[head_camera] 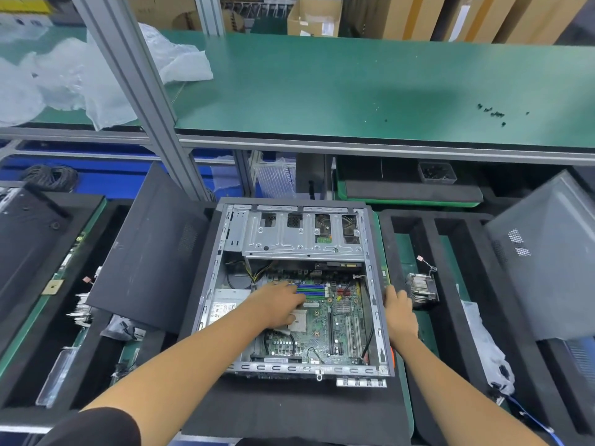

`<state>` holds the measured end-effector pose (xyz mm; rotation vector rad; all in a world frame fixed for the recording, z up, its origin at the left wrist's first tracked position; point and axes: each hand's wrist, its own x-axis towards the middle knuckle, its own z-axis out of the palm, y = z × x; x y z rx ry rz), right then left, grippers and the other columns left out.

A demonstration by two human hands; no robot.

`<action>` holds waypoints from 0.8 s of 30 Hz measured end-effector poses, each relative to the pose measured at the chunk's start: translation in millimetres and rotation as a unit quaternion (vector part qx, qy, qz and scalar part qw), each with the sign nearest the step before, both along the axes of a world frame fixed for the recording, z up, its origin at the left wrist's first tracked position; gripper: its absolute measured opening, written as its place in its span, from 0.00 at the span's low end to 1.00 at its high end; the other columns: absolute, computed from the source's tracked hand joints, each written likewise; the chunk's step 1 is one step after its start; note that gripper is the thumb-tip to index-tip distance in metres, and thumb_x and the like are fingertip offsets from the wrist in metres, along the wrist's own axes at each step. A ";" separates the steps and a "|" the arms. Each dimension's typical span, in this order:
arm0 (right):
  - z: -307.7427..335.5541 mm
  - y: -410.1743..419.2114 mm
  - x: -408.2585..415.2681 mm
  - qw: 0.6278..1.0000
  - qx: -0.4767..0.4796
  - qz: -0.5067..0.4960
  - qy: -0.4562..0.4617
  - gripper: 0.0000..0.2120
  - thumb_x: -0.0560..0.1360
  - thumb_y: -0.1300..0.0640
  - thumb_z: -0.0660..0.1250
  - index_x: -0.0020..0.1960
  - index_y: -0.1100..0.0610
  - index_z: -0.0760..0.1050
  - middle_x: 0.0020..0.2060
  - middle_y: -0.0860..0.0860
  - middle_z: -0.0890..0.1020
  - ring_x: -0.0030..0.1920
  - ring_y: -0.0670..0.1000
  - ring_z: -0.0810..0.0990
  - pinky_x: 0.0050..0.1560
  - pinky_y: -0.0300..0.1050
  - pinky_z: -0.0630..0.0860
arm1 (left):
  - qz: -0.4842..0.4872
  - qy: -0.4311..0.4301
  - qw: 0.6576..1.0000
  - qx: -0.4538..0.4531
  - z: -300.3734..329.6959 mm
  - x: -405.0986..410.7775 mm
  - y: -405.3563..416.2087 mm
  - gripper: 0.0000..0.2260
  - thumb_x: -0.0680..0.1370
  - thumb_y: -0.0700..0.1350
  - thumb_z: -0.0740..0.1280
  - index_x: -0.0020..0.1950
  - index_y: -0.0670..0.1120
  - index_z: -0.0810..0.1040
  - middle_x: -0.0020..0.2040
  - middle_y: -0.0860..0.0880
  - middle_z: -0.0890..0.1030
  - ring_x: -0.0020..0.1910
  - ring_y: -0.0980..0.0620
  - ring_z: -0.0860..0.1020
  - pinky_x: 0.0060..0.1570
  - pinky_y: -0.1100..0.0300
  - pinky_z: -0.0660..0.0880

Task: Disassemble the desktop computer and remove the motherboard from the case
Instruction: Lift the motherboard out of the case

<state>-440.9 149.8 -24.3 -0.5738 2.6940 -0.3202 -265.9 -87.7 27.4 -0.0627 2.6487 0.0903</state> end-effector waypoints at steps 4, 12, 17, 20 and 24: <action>22.0 -20.1 -13.9 0.993 -0.105 -0.036 -0.042 0.07 0.82 0.56 0.53 0.52 0.52 0.69 0.51 0.52 0.73 0.52 0.57 0.73 0.49 0.53 0.69 | 0.058 -0.027 0.998 0.000 -2.9 -1.3 1.8 0.20 0.79 0.50 0.66 0.70 0.48 0.70 0.70 0.42 0.70 0.69 0.42 0.69 0.64 0.42 0.72; 72.3 -63.5 -27.4 0.932 -0.356 -0.046 -0.056 0.06 0.74 0.55 0.62 0.49 0.55 0.69 0.50 0.51 0.69 0.51 0.53 0.68 0.51 0.52 0.68 | 0.116 0.012 0.992 -0.036 -26.4 -1.7 10.6 0.36 0.78 0.56 0.68 0.79 0.44 0.55 0.77 0.39 0.56 0.74 0.38 0.59 0.72 0.43 0.60; 80.6 -103.6 -16.1 0.958 -0.154 0.174 0.168 0.21 0.70 0.52 0.73 0.61 0.49 0.72 0.56 0.50 0.68 0.57 0.52 0.64 0.58 0.51 0.64 | 0.153 0.063 0.986 0.024 -35.2 -14.6 10.3 0.36 0.78 0.56 0.69 0.78 0.43 0.56 0.71 0.41 0.63 0.71 0.40 0.64 0.72 0.48 0.62; 76.9 -119.3 -9.0 0.937 -0.096 0.294 0.164 0.21 0.71 0.49 0.68 0.63 0.49 0.70 0.56 0.50 0.69 0.57 0.54 0.67 0.59 0.52 0.66 | 0.170 0.048 0.984 0.021 -38.2 -25.1 5.2 0.36 0.78 0.57 0.69 0.78 0.43 0.56 0.70 0.40 0.68 0.69 0.40 0.67 0.71 0.47 0.64; 70.7 -122.9 -12.4 0.928 -0.052 0.332 0.163 0.23 0.72 0.47 0.63 0.66 0.50 0.68 0.58 0.51 0.68 0.57 0.56 0.66 0.58 0.54 0.69 | 0.184 -0.001 0.983 0.018 -37.8 -41.2 -1.6 0.41 0.75 0.60 0.72 0.79 0.43 0.56 0.73 0.40 0.68 0.71 0.39 0.68 0.70 0.44 0.66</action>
